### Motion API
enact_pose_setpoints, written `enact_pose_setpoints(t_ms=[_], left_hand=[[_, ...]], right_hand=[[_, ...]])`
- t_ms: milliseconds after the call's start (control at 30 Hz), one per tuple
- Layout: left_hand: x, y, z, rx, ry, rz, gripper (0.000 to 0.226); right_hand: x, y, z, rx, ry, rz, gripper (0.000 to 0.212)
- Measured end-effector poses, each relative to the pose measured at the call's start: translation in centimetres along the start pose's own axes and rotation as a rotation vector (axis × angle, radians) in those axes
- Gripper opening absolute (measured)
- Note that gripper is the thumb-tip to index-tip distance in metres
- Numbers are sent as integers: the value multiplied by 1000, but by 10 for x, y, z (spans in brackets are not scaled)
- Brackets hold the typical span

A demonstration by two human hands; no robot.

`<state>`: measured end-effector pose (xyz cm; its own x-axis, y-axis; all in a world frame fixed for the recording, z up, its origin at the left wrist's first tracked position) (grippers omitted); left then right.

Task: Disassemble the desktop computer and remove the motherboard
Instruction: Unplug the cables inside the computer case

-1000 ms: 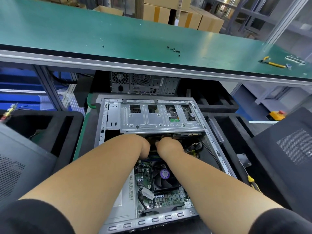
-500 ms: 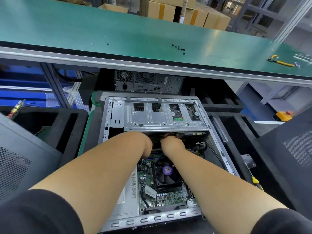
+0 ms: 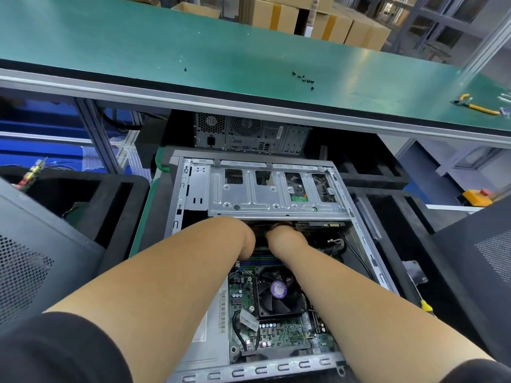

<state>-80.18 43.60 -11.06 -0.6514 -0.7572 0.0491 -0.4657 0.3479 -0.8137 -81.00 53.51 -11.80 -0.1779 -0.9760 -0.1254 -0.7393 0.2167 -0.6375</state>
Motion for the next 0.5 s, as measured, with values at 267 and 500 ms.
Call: enact_pose_setpoints(t_ms=[267,500], left_hand=[[-8,1,2,-55,-117,57,31],[-7,-8,0,-67,-156,45,31]], right_hand=[[16,1,-3,62,-59,30,41],[20,-5,-11,-13,112,46,47]])
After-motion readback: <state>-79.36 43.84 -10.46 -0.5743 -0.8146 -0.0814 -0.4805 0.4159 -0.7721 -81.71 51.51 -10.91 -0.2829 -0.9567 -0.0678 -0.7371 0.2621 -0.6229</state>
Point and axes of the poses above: each hand's wrist, its own y-axis towards the middle knuckle, its own z-axis out of the palm, x = y × z, the point moved 6 cm from there along y, towards the middle knuckle, and after that the axes turned 8 degrees about z, right-handed, at the moved point
